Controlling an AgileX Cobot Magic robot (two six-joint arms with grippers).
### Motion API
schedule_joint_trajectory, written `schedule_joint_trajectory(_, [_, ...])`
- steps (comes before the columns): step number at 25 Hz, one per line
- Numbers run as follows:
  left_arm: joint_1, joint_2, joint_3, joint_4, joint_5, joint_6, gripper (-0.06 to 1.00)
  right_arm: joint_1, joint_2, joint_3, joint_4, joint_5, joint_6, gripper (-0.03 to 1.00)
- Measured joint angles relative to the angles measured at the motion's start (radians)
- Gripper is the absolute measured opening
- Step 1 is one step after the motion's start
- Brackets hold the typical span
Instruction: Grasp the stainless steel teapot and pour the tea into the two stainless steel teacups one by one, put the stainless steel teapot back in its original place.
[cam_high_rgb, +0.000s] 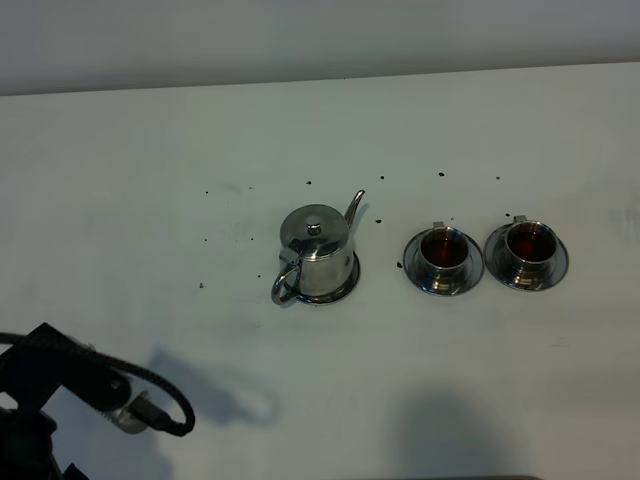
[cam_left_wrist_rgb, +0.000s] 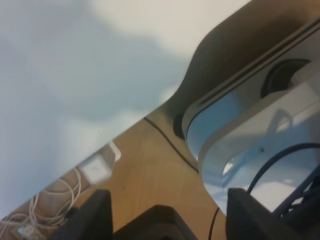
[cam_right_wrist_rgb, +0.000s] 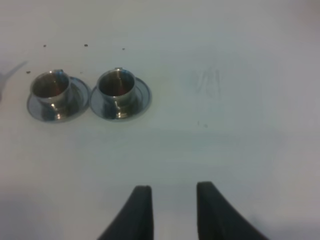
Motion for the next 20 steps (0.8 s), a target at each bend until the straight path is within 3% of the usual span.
schedule_joint_trajectory(7, [0.015,-0.012,0.051,-0.028,-0.023,0.0,0.53,0.0,0.0,0.0,0.0,0.0,0.0,0.21])
schedule_joint_trajectory(20, [0.452,-0.367,0.051,-0.038,-0.023,0.011,0.53,0.0,0.0,0.0,0.0,0.0,0.0,0.21])
